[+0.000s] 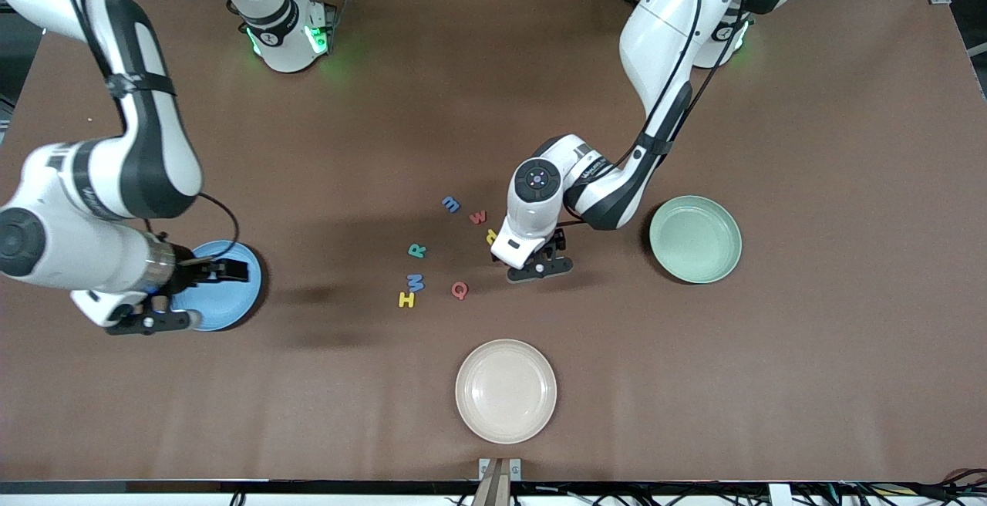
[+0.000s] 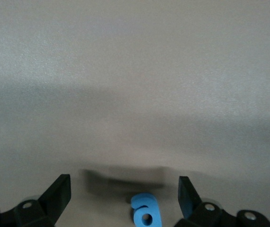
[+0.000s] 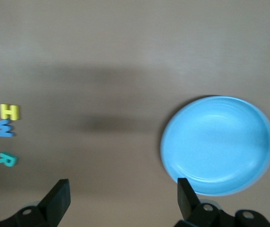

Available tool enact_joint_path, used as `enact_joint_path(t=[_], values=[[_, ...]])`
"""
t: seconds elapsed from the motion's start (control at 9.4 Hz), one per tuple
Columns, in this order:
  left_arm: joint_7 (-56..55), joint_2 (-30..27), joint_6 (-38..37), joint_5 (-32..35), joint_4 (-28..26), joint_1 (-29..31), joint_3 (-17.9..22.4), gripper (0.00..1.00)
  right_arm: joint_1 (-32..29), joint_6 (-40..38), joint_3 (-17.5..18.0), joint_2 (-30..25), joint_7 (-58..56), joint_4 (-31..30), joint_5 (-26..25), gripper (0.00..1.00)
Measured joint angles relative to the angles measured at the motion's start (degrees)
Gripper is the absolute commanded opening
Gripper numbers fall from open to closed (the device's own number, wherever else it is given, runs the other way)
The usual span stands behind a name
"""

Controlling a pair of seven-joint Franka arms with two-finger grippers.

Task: Sort uppercase to blue plate, lowercase to green plate
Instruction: 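Lower the left gripper to the blue a while the right gripper reaches letters, then grasp the blue a with the left gripper while the right gripper grasps the H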

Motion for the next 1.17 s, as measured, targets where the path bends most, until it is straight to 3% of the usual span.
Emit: enact_joint_path(t=[0.43, 0.85, 0.96, 1.17], values=[[-1.73, 0.72, -0.03, 0.00, 0.24, -2.00, 0.07, 1.00, 9.55, 12.34, 0.03, 6.93, 24.45, 0.32, 0.46, 1.00], [-1.74, 1.57, -0.03, 0.00, 0.34, -2.12, 0.34, 1.00, 14.40, 20.57, 0.03, 17.08, 43.53, 5.81, 0.48, 1.00], [-1.74, 1.59, -0.03, 0.00, 0.36, -2.12, 0.37, 0.91, 16.41, 20.70, -0.08, 19.49, 46.55, 7.70, -0.37, 1.00], [-1.76, 1.62, -0.03, 0.00, 0.36, -2.17, 0.39, 0.70, 19.26, 20.72, -0.19, 22.58, 48.06, 9.18, -7.60, 1.00]])
